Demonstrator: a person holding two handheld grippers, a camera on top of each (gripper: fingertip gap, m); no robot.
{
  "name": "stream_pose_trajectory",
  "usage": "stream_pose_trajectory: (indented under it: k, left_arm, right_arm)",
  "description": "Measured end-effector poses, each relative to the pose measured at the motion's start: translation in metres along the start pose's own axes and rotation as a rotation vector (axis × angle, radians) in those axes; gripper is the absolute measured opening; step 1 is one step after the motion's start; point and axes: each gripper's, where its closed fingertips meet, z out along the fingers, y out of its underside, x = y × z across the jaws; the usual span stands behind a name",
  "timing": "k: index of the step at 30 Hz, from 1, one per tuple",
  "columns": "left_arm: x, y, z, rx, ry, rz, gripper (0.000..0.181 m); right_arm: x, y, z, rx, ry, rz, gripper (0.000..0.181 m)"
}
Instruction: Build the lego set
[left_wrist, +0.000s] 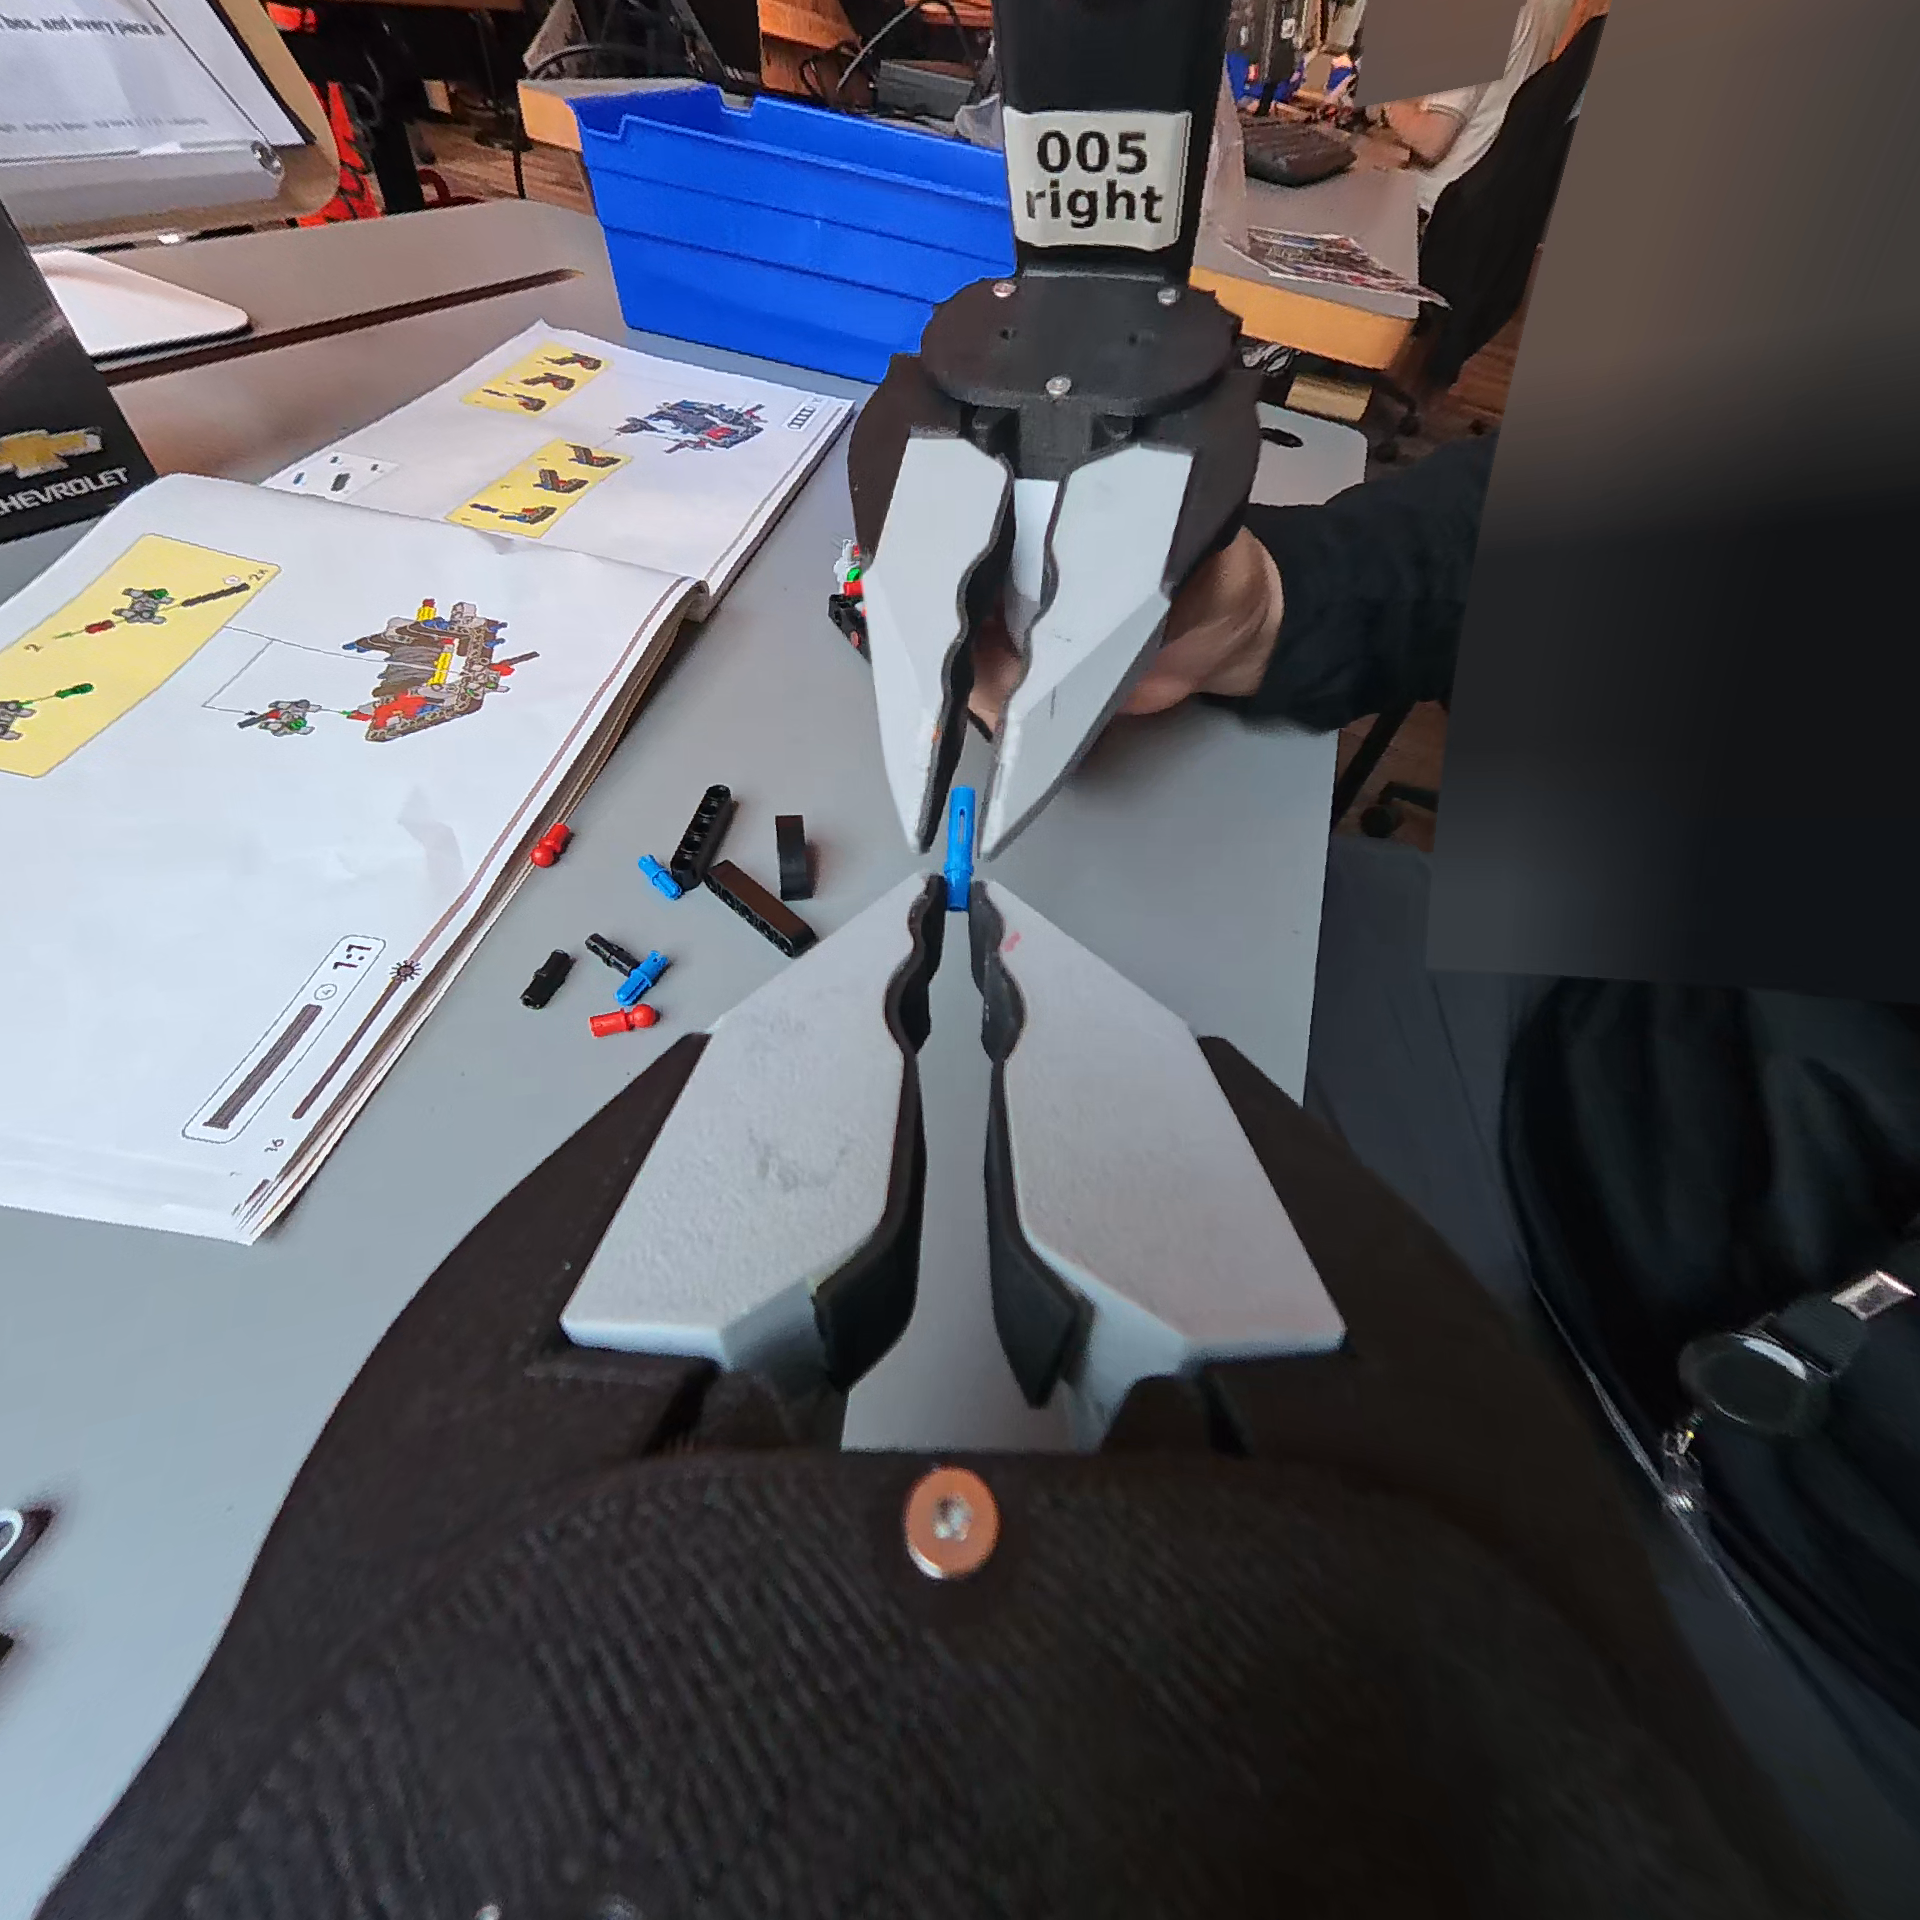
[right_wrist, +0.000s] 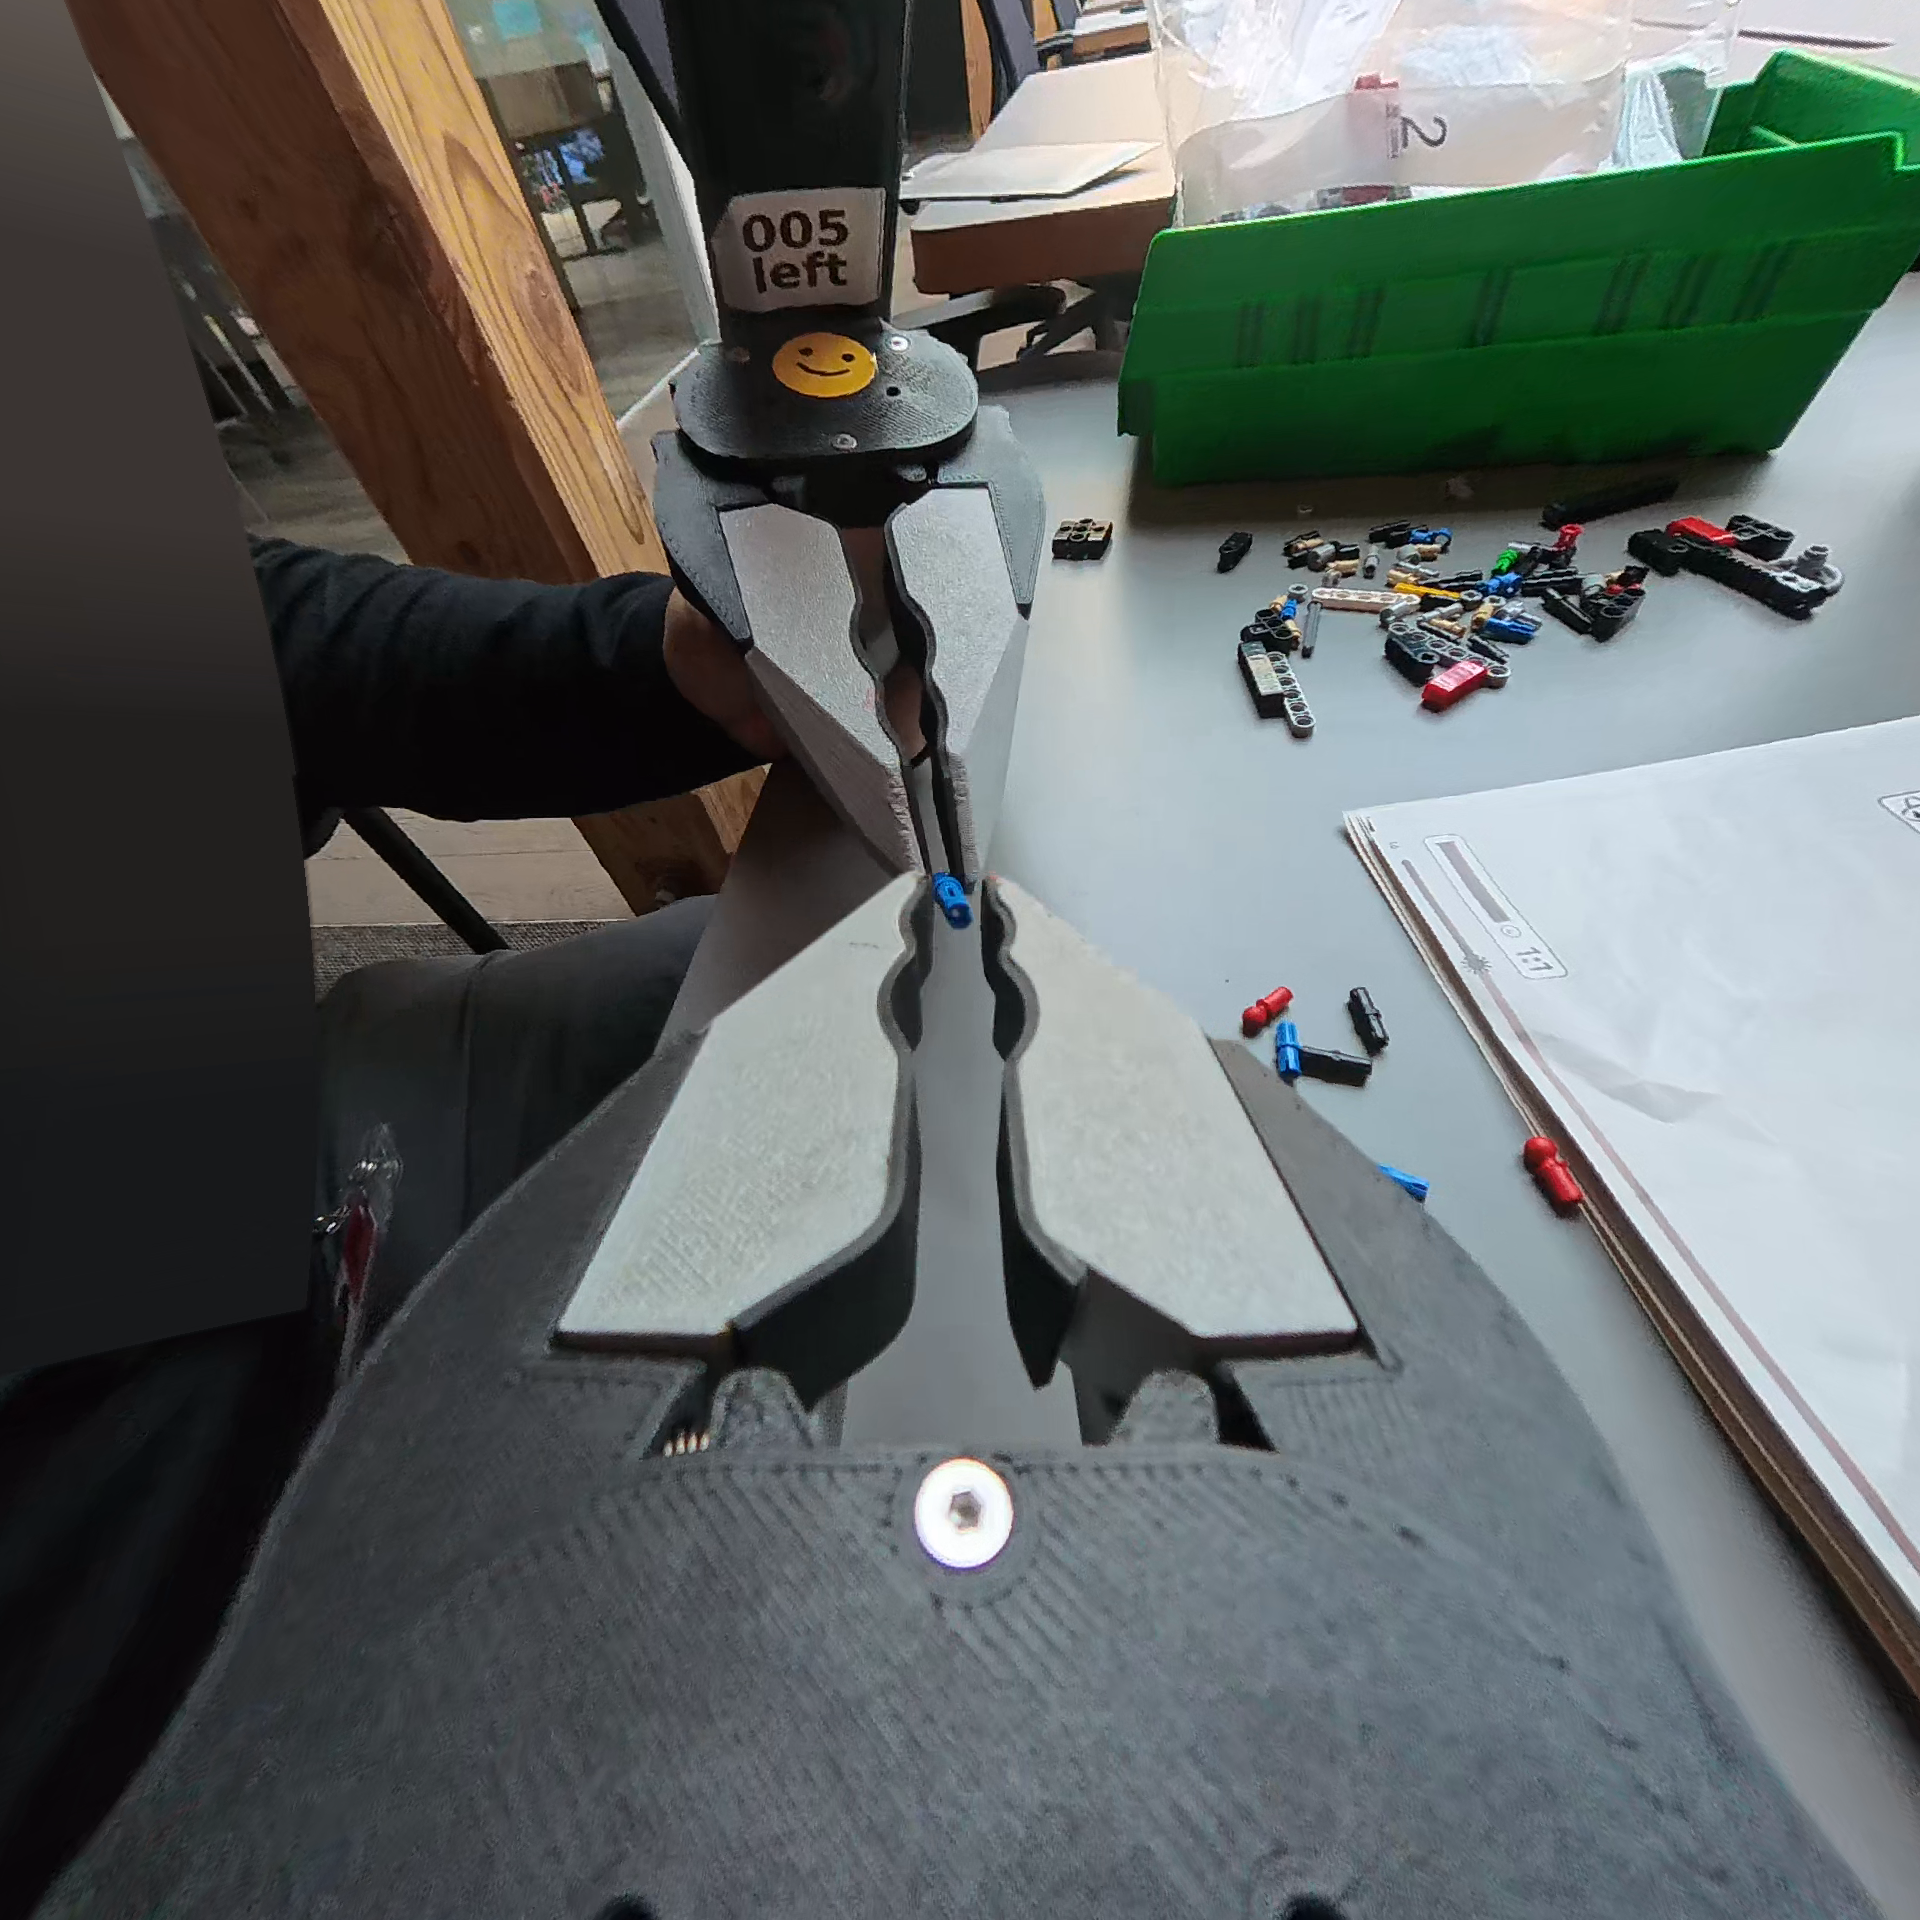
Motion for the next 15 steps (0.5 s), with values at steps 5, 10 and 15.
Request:
stream_pose_trajectory:
  k: [5, 10, 15]
  left_arm:
    - [-0.0009, -0.0013, -0.0009, 0.010, 0.000, -0.009, 0.002]
    - [-0.0017, 0.0009, 0.0014, -0.010, -0.006, -0.009, 0.002]
    - [-0.0020, 0.0034, 0.0036, -0.030, -0.008, -0.011, 0.002]
  right_arm:
    - [-0.0001, 0.0023, 0.0026, -0.017, 0.010, -0.017, 0.003]
    - [-0.0001, -0.0001, 0.0027, 0.004, 0.001, 0.012, 0.004]
    - [0.0005, 0.0027, 0.0026, -0.014, 0.004, 0.009, 0.002]
